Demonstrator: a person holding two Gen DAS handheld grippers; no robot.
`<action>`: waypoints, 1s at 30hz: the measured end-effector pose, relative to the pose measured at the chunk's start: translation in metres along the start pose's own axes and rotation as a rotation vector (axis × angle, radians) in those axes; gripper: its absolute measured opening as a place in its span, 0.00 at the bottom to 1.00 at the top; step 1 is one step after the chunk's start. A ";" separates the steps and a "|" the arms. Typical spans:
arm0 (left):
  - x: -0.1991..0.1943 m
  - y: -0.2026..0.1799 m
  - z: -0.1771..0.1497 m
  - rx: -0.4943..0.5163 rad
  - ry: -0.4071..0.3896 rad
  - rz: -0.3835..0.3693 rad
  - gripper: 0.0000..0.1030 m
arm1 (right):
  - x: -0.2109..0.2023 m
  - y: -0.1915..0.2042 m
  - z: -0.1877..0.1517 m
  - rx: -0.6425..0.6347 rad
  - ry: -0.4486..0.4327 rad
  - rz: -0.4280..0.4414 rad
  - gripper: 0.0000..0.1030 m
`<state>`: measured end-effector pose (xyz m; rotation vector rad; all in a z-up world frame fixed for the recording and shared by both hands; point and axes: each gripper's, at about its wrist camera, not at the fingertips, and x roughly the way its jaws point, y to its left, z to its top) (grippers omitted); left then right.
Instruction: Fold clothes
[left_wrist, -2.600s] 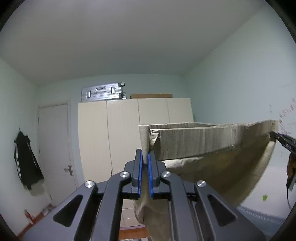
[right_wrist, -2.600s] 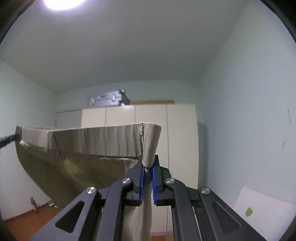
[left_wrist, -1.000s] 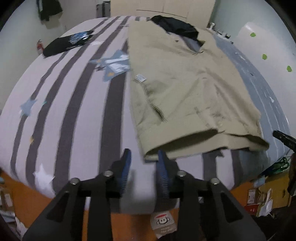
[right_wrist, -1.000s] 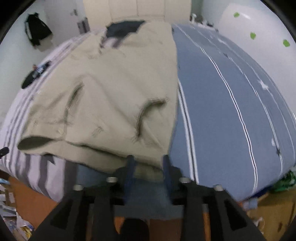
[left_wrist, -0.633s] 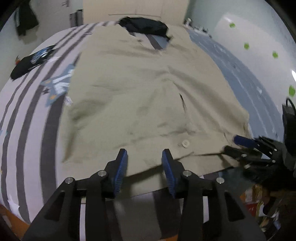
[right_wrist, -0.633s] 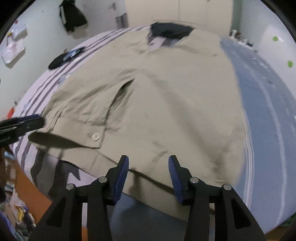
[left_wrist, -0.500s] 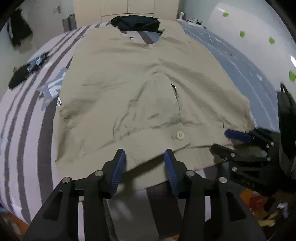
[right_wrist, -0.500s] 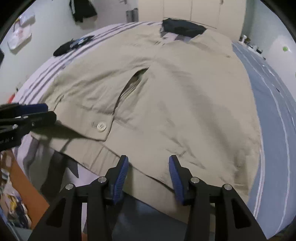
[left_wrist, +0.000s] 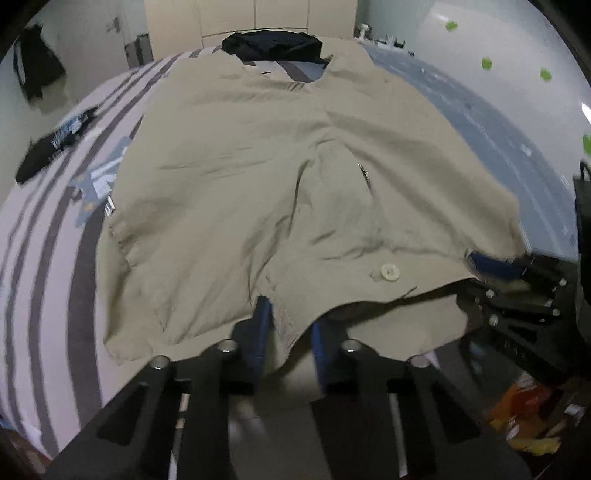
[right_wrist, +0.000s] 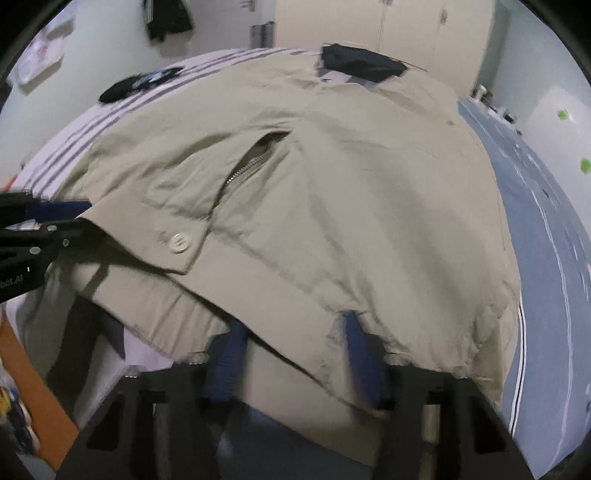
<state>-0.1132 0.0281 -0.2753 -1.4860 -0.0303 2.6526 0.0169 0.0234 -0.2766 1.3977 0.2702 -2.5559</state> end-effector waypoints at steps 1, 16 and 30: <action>-0.001 0.003 0.000 -0.016 0.001 -0.015 0.09 | 0.000 -0.007 0.002 0.041 0.005 0.007 0.18; -0.028 0.016 -0.031 -0.052 0.087 -0.109 0.13 | -0.028 -0.011 -0.017 0.039 0.050 0.103 0.04; -0.079 0.058 -0.035 -0.161 0.085 -0.089 0.22 | -0.063 -0.032 -0.022 -0.031 0.116 0.143 0.16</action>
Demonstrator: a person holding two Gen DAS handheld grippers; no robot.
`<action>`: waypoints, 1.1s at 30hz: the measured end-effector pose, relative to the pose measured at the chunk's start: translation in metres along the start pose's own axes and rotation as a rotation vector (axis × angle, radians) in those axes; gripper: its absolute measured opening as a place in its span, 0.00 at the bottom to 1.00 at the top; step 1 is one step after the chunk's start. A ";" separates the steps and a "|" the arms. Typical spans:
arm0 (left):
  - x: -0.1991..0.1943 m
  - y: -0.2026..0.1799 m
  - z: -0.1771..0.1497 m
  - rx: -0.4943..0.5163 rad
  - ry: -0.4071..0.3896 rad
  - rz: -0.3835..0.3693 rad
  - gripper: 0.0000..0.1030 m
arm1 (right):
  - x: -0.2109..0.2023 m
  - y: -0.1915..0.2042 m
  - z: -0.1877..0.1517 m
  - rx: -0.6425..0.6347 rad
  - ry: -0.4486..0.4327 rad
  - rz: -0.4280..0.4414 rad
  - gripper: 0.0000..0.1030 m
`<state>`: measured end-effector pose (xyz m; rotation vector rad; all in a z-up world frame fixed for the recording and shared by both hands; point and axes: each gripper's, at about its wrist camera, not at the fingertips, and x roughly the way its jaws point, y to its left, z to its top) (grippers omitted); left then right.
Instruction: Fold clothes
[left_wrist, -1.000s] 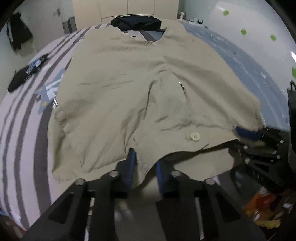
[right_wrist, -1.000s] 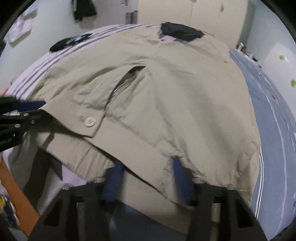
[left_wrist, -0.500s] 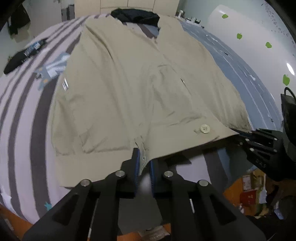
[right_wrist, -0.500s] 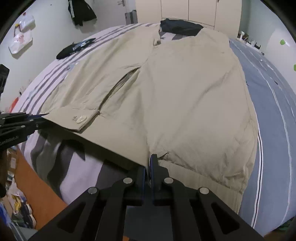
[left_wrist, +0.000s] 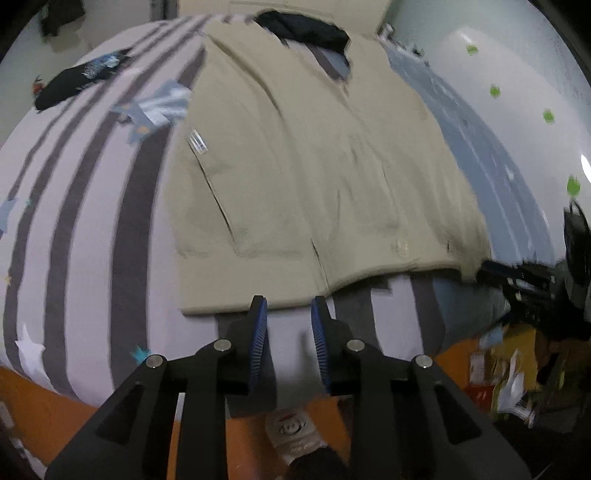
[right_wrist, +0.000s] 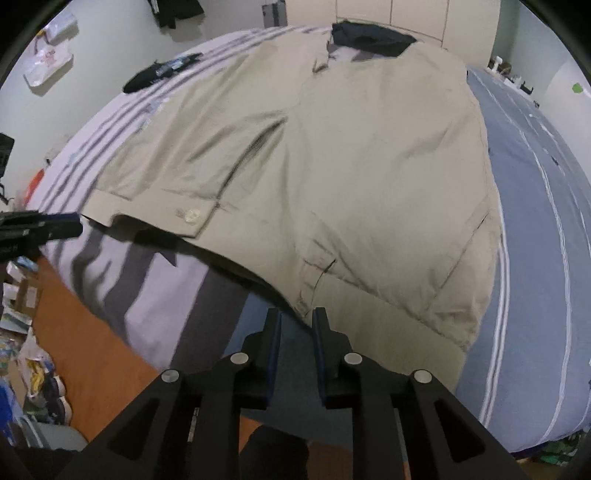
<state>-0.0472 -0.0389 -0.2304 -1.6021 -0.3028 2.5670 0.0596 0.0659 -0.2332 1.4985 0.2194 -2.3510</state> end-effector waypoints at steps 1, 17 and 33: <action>0.000 0.004 0.009 -0.017 -0.020 0.001 0.25 | -0.006 -0.004 0.005 0.002 -0.017 -0.001 0.18; 0.091 0.099 0.071 -0.215 -0.075 0.139 0.40 | 0.078 -0.110 0.088 0.299 -0.109 -0.180 0.27; 0.061 0.101 0.178 -0.240 -0.138 0.235 0.48 | 0.055 -0.170 0.162 0.366 -0.147 -0.164 0.41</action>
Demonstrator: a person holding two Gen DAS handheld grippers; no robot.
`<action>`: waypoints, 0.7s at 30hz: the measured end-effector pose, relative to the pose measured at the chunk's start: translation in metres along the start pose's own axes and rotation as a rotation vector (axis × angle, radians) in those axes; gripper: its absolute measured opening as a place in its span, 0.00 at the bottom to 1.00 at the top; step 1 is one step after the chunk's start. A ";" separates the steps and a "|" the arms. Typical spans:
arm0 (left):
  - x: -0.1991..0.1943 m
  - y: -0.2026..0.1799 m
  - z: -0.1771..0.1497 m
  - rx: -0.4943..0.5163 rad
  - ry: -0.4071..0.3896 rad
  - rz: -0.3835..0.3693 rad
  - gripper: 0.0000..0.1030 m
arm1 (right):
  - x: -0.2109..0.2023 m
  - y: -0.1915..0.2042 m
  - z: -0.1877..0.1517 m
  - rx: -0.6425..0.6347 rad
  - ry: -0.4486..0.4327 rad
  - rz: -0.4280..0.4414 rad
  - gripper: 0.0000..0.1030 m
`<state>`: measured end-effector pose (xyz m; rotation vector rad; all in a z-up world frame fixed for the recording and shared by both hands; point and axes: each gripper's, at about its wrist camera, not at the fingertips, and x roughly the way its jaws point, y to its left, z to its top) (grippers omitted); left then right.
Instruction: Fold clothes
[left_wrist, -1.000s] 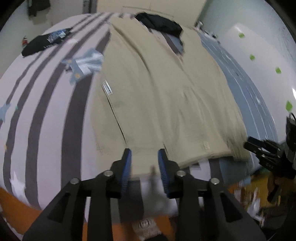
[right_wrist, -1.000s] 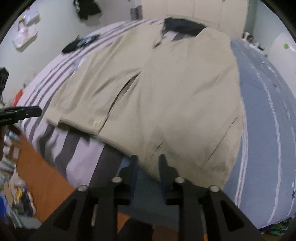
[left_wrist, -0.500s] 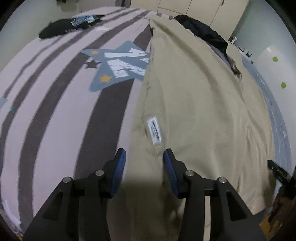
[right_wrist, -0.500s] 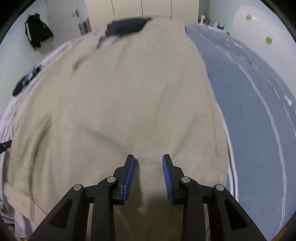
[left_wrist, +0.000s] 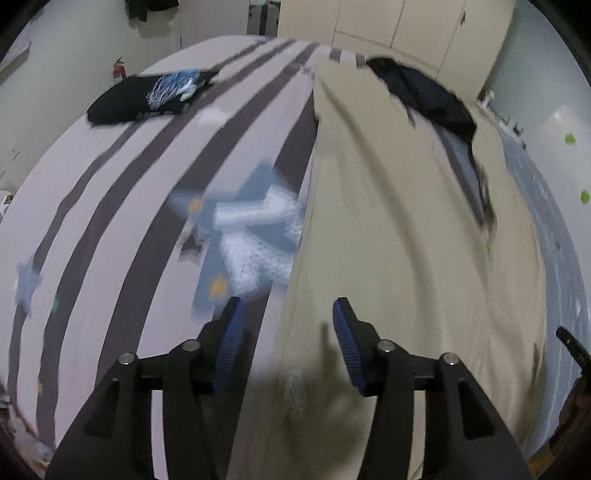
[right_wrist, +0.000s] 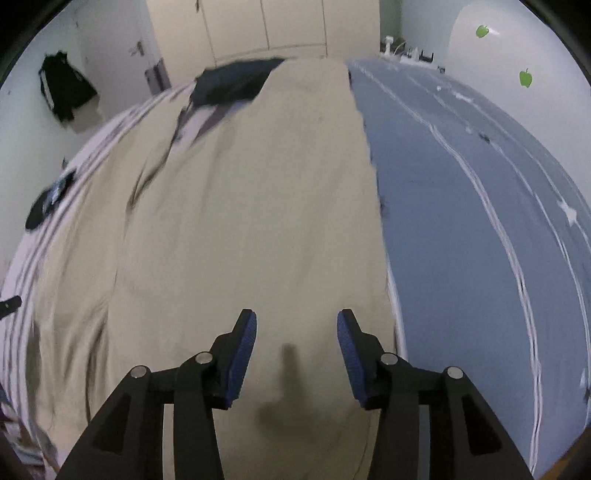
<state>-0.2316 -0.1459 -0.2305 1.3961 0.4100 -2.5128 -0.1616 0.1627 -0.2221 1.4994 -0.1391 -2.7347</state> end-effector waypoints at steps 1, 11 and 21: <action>0.006 -0.003 0.015 -0.005 -0.019 -0.004 0.49 | 0.003 -0.003 0.015 0.001 -0.017 0.000 0.41; 0.110 -0.005 0.129 0.030 -0.032 -0.101 0.51 | 0.074 -0.008 0.110 0.019 -0.064 -0.053 0.42; 0.178 0.030 0.167 0.040 -0.004 0.045 0.51 | 0.144 -0.019 0.115 0.064 0.008 -0.141 0.43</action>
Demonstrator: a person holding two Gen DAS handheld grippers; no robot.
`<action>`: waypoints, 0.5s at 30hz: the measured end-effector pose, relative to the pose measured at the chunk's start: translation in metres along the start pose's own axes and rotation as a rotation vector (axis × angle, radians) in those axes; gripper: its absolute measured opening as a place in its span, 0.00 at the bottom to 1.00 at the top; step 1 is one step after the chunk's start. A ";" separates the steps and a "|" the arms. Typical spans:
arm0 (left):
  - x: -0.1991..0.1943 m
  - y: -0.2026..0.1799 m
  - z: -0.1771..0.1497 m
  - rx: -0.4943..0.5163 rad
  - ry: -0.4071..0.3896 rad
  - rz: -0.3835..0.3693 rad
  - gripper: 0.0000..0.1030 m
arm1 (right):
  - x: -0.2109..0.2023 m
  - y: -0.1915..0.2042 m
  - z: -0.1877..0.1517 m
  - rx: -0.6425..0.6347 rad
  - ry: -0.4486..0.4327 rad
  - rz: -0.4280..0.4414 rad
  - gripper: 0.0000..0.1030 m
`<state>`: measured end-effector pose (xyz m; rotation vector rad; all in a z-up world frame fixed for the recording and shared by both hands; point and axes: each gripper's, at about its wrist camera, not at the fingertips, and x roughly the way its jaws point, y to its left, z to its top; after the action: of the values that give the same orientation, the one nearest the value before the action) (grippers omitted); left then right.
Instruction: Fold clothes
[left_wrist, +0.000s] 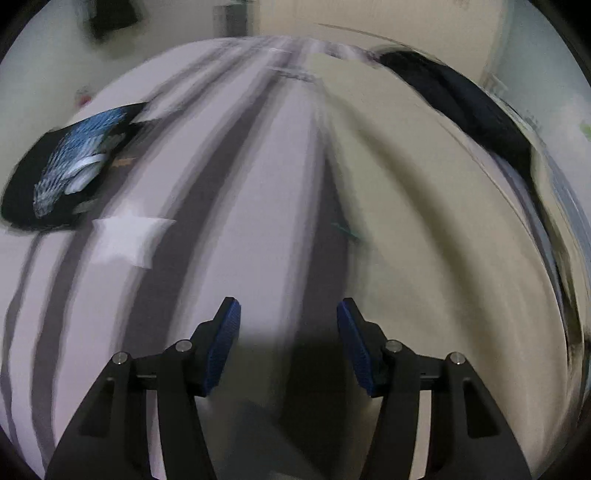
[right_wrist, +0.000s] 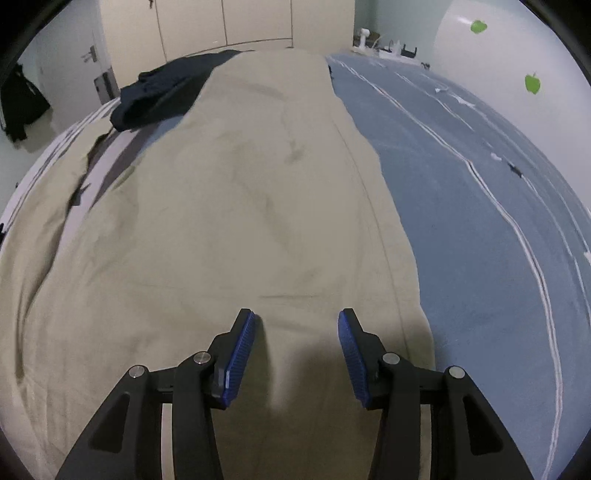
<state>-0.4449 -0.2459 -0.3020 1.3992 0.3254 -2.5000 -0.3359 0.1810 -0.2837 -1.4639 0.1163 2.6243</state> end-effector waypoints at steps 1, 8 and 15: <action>0.001 0.013 0.004 -0.053 0.000 0.004 0.51 | 0.000 -0.001 -0.001 0.001 -0.009 -0.006 0.45; -0.007 -0.004 0.019 0.003 0.001 -0.219 0.52 | -0.002 -0.005 0.010 0.024 -0.010 -0.042 0.45; 0.026 -0.037 0.011 0.144 0.027 -0.160 0.52 | 0.009 -0.018 0.014 0.024 0.009 -0.062 0.52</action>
<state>-0.4788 -0.2177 -0.3160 1.5176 0.2780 -2.6832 -0.3495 0.2013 -0.2835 -1.4475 0.1010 2.5589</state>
